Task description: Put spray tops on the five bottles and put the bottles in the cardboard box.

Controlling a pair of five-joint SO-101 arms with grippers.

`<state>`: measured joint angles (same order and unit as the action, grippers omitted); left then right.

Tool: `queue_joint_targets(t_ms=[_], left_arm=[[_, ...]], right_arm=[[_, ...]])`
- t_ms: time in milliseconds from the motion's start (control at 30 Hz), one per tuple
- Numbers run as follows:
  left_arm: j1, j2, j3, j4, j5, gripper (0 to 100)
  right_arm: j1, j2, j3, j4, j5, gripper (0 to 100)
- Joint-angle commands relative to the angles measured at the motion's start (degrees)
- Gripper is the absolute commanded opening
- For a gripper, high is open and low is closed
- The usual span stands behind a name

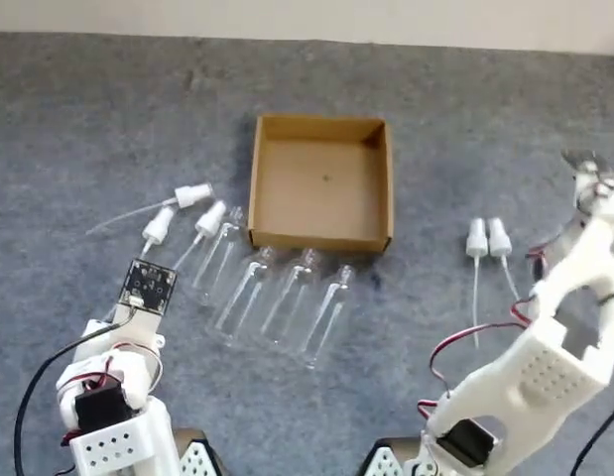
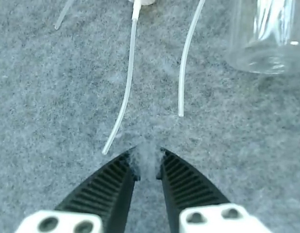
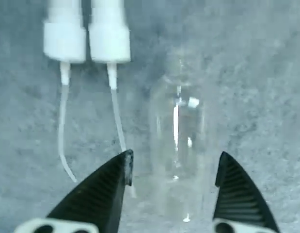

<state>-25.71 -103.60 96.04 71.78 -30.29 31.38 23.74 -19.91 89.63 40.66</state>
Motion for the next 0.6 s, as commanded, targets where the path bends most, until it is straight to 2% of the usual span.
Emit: queue_joint_targets(t_ms=[0, 167, 333, 567], left_arm=[[-0.5, -0.4, 1.1, -0.3, -0.4, 1], [-0.6, -0.4, 1.1, -0.3, -0.4, 1], [-0.6, -0.4, 1.1, -0.3, -0.5, 1], [-0.6, -0.4, 1.1, -0.3, -0.5, 1]], right_arm=[[-8.7, -4.5, -9.2, 5.7, -7.6, 22.4], [-18.5, -5.0, -17.9, 8.2, -14.6, 22.4], [-19.3, 2.9, -14.5, 4.4, -17.7, 22.4], [-19.3, 13.0, -14.5, 3.6, -18.0, 22.4]])
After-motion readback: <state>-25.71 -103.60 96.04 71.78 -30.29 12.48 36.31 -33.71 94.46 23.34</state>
